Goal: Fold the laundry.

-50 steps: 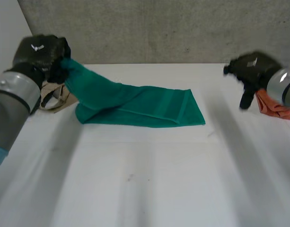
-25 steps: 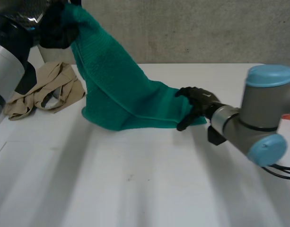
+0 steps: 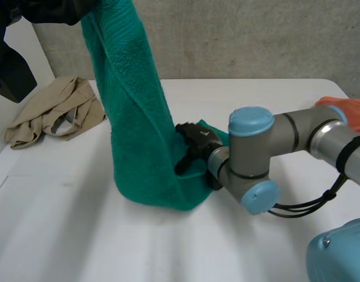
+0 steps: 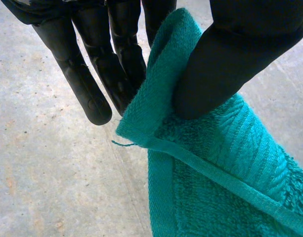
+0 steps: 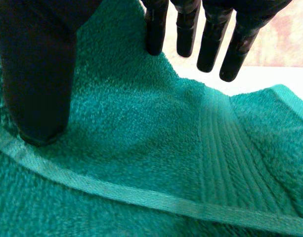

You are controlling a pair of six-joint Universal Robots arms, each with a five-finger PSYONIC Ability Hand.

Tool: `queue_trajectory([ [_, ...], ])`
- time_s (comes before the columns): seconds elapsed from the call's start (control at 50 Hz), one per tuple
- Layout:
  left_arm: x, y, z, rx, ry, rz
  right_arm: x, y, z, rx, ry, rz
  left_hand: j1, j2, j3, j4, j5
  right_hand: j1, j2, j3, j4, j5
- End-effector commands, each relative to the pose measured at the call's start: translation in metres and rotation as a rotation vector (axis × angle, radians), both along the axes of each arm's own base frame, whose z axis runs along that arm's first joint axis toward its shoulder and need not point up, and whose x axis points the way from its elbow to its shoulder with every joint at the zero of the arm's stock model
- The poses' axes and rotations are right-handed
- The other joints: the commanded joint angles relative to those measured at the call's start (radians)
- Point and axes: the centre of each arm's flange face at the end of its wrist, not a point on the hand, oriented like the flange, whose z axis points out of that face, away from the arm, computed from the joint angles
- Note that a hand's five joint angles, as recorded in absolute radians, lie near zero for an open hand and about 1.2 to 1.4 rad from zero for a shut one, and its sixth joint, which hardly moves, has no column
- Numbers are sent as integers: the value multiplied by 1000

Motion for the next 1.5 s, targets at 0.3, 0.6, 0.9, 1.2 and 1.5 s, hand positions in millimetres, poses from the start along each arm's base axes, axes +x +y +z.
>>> queue_trajectory([
  [0.3,11,-22,-10,24,-17,89,-68,-36,126,-352,119,-62,258,198,201,194,246,1122,1089,1102,1091,1105],
  [0.6,26,-48,-39,109,-54,161,-92,-3,88,-309,483,151,258,198,201,194,246,107,74,88,76,90],
  [0.9,25,-43,-24,63,-33,156,-44,-16,4,-350,483,229,258,198,201,194,246,268,235,249,237,251],
  [1.2,25,-46,-31,85,-44,157,-33,-37,-18,-377,497,200,258,198,201,194,246,450,417,431,419,433],
  [1.5,25,-46,-32,88,-46,157,-29,-47,-21,-434,536,185,258,198,201,194,246,556,523,537,525,539],
])
